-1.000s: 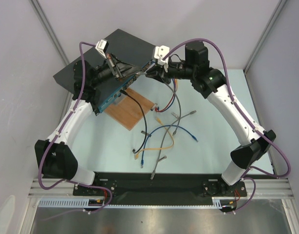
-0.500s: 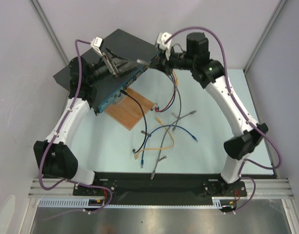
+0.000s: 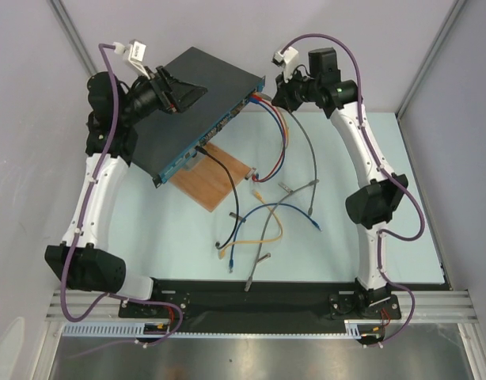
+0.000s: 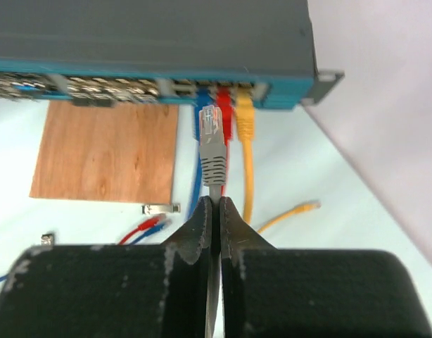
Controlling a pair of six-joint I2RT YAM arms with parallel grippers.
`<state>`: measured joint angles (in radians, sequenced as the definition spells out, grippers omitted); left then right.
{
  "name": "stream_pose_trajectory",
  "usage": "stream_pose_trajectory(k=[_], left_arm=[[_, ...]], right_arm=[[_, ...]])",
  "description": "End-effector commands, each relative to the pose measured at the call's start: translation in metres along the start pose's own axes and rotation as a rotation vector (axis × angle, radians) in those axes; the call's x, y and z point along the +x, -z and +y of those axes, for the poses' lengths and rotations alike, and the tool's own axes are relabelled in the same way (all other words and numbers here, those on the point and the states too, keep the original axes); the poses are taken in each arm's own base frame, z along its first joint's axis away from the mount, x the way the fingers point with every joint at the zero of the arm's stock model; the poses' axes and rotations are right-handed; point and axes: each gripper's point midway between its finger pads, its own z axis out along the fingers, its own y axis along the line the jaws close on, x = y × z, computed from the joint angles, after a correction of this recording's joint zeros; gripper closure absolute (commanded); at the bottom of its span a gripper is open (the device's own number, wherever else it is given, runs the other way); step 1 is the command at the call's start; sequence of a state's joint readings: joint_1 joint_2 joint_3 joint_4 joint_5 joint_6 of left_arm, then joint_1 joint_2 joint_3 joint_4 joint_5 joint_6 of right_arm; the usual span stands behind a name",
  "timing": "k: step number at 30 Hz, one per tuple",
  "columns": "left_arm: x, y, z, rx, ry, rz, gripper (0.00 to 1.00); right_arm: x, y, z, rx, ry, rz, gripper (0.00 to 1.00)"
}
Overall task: Insert the plug into the switch port
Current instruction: Insert the connector into the switch port.
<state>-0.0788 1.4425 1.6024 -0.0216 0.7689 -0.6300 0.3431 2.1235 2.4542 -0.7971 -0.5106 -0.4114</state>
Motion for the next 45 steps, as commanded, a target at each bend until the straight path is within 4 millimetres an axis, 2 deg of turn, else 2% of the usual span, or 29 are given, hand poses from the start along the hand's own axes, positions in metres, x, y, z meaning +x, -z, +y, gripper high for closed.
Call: stream_pose_trajectory(k=[1, 4, 12, 24, 30, 35, 45], left_arm=[[-0.010, 0.014, 0.001, -0.084, -0.181, -0.010, 0.14], [-0.009, 0.016, 0.003, -0.102, -0.194, -0.014, 0.15], [-0.004, 0.013, 0.007, -0.111, -0.208, -0.001, 0.15], [0.003, 0.005, 0.014, -0.104, -0.183, 0.018, 0.16], [0.001, 0.003, 0.012, -0.091, -0.177, 0.012, 0.16], [0.001, 0.002, 0.012, -0.088, -0.175, 0.013, 0.16], [0.005, 0.002, 0.017, -0.099, -0.198, 0.032, 0.16]], right_arm=[[-0.003, 0.008, -0.020, 0.061, -0.068, -0.004, 1.00], [-0.002, 0.004, -0.029, 0.080, -0.098, -0.018, 1.00], [0.000, -0.014, -0.036, 0.089, -0.164, -0.049, 1.00], [-0.025, -0.021, -0.019, 0.063, -0.100, -0.116, 1.00], [-0.019, -0.030, -0.019, 0.052, -0.098, -0.109, 1.00], [-0.022, -0.035, -0.018, 0.045, -0.088, -0.122, 1.00], [-0.007, -0.042, -0.013, 0.013, -0.091, -0.086, 1.00]])
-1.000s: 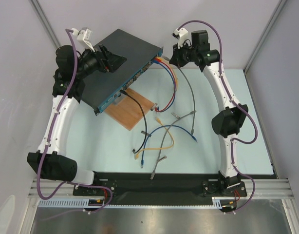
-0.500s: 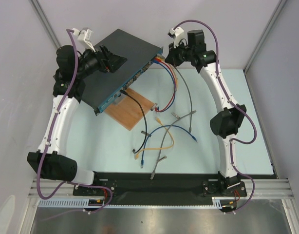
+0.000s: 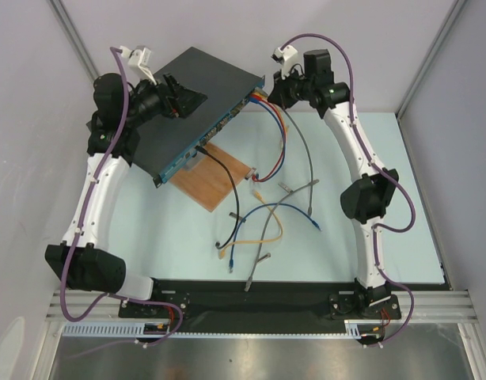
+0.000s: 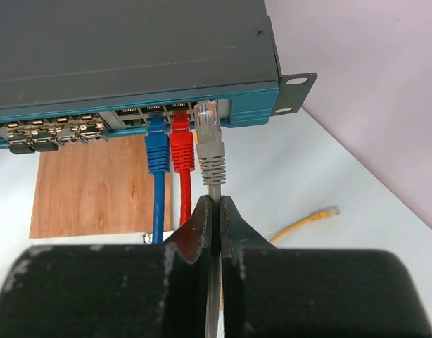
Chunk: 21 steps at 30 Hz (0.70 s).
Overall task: Insert the plug into the switch port
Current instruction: Insert the connector into the switch port.
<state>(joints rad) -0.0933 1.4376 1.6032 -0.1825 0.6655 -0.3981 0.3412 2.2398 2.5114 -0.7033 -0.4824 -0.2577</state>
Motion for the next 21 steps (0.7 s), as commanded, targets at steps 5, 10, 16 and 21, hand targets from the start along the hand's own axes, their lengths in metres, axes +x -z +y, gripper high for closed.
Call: stream_pose_trajectory(k=[5, 10, 16, 21], left_arm=[[0.001, 0.002, -0.012, -0.008, -0.339, 0.062, 0.14], [0.052, 0.029, -0.012, -0.074, -0.839, 0.293, 0.00], [0.092, 0.060, -0.004, -0.113, -1.106, 0.436, 0.00], [0.123, 0.070, 0.011, -0.177, -1.290, 0.540, 0.00]], right_arm=[[-0.026, 0.005, 0.010, -0.042, 0.042, -0.073, 1.00], [-0.035, 0.024, 0.009, -0.045, 0.007, -0.087, 1.00], [-0.042, 0.035, 0.009, -0.023, -0.041, -0.095, 1.00], [-0.047, 0.040, 0.007, -0.002, -0.061, -0.107, 1.00]])
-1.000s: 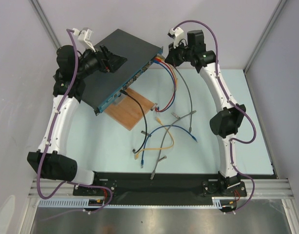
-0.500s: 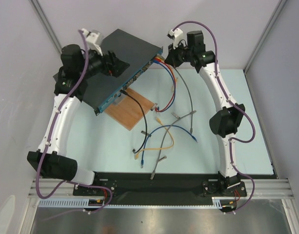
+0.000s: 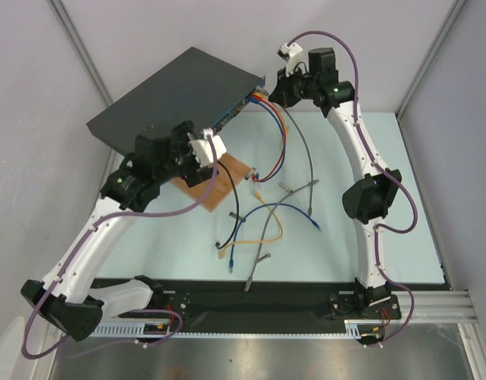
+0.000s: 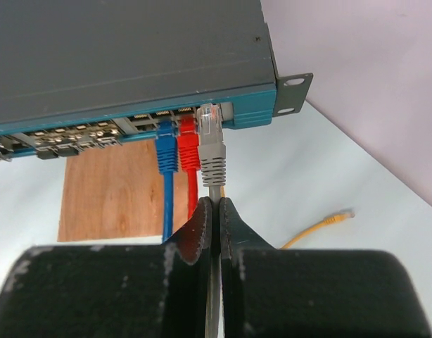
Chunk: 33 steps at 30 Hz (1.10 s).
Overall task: Insert the plug into the switch port
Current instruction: Insert the connector into the switch port.
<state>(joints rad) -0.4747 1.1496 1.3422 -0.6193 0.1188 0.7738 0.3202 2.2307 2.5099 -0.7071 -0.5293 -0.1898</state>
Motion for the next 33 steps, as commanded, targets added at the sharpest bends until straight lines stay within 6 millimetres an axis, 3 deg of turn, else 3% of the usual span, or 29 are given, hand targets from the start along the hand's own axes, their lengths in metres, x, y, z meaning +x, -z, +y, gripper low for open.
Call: stream_pose_trajectory(k=[1, 2, 4, 5, 7, 8, 13, 16, 17, 23, 28, 33], left_arm=[[0.024, 0.000, 0.005, -0.096, -0.234, 0.134, 0.00], [0.040, -0.004, 0.000, -0.105, -0.287, 0.192, 0.00], [0.036, -0.006, 0.002, -0.162, -0.349, 0.185, 0.00], [0.051, -0.009, 0.000, -0.188, -0.403, 0.242, 0.00], [0.046, -0.015, 0.007, -0.267, -0.449, 0.236, 0.00], [0.059, -0.020, 0.002, -0.281, -0.494, 0.277, 0.02], [0.060, -0.019, 0.017, -0.460, -0.546, 0.302, 0.15], [0.066, -0.017, 0.018, -0.485, -0.569, 0.322, 0.27], [0.069, -0.018, 0.016, -0.482, -0.577, 0.330, 0.36], [0.083, -0.011, 0.009, -0.459, -0.590, 0.351, 0.73], [0.096, 0.006, 0.019, -0.480, -0.585, 0.390, 0.97], [0.106, 0.020, 0.032, -0.502, -0.592, 0.412, 1.00]], right_arm=[[-0.042, 0.031, 0.011, 0.020, 0.004, -0.092, 1.00], [-0.043, 0.032, 0.011, 0.021, -0.002, -0.092, 1.00], [-0.042, 0.031, 0.009, 0.026, -0.014, -0.094, 1.00], [-0.043, 0.032, 0.009, 0.026, -0.026, -0.096, 1.00], [-0.044, 0.033, 0.006, 0.029, -0.038, -0.102, 1.00], [-0.043, 0.032, 0.005, 0.028, -0.047, -0.101, 1.00], [-0.036, 0.030, 0.002, 0.026, -0.066, -0.084, 1.00], [-0.030, 0.028, 0.002, 0.019, -0.083, -0.066, 1.00], [-0.028, 0.028, 0.002, 0.018, -0.090, -0.060, 1.00], [-0.027, 0.027, 0.008, 0.007, -0.103, -0.054, 1.00], [-0.026, 0.028, 0.019, -0.006, -0.117, -0.035, 1.00], [-0.023, 0.030, 0.025, 0.006, -0.138, -0.013, 1.00]])
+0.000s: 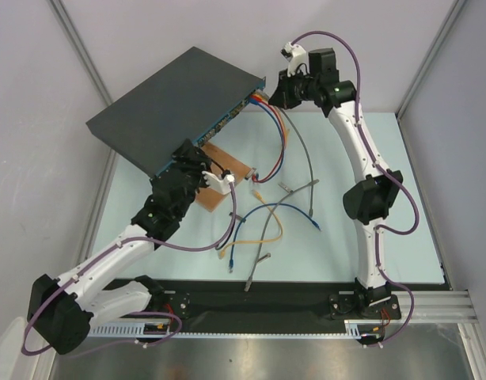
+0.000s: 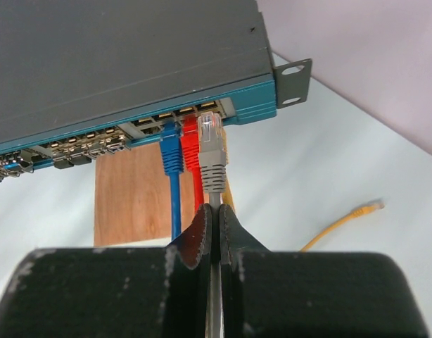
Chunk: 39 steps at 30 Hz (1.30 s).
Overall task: Insert the plug into the switch port
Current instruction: Insert the connector into the switch port.
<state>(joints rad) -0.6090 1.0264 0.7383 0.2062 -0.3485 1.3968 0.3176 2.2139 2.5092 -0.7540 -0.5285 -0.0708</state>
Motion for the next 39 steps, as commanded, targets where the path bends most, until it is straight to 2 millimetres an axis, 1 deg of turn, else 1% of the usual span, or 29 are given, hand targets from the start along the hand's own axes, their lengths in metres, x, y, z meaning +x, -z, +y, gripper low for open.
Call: stream_pose_trajectory(k=[1, 5, 6, 8, 10, 13, 17, 21, 23, 29, 31, 36, 39], left_arm=[[0.067, 0.027, -0.008, 0.042, -0.063, 0.260, 1.00], [0.072, 0.031, -0.003, 0.034, -0.076, 0.250, 1.00], [0.077, 0.032, -0.001, 0.032, -0.080, 0.259, 1.00], [0.080, 0.031, -0.002, 0.033, -0.096, 0.255, 1.00], [0.083, 0.029, -0.003, 0.034, -0.100, 0.264, 1.00], [0.081, 0.027, -0.002, 0.035, -0.100, 0.252, 1.00], [0.080, 0.023, 0.000, 0.034, -0.091, 0.252, 1.00], [0.078, 0.021, 0.002, 0.033, -0.082, 0.249, 1.00], [0.078, 0.021, 0.001, 0.036, -0.083, 0.247, 1.00], [0.077, 0.023, 0.001, 0.037, -0.085, 0.244, 1.00], [0.077, 0.023, 0.001, 0.036, -0.085, 0.244, 1.00], [0.074, 0.024, 0.001, 0.038, -0.082, 0.236, 1.00], [0.075, 0.024, 0.000, 0.043, -0.079, 0.239, 1.00]], right_arm=[[-0.023, 0.021, 0.022, 0.006, -0.006, -0.037, 1.00], [-0.027, 0.023, 0.030, 0.026, -0.008, -0.041, 1.00], [-0.026, 0.023, 0.030, 0.032, -0.015, -0.039, 1.00], [-0.026, 0.022, 0.031, 0.035, -0.018, -0.037, 1.00], [-0.025, 0.021, 0.028, 0.051, -0.023, -0.038, 1.00], [-0.026, 0.019, 0.022, 0.078, -0.023, -0.043, 1.00], [-0.028, 0.015, 0.021, 0.075, -0.017, -0.054, 1.00], [-0.028, 0.006, 0.017, 0.075, -0.014, -0.060, 1.00], [-0.031, 0.004, 0.021, 0.065, -0.006, -0.070, 1.00], [-0.019, -0.008, 0.016, 0.055, -0.006, -0.043, 1.00], [-0.014, -0.011, 0.018, 0.043, -0.005, -0.030, 1.00], [-0.006, -0.013, 0.017, 0.044, -0.001, -0.004, 1.00], [-0.006, -0.013, 0.018, 0.041, 0.010, -0.002, 1.00]])
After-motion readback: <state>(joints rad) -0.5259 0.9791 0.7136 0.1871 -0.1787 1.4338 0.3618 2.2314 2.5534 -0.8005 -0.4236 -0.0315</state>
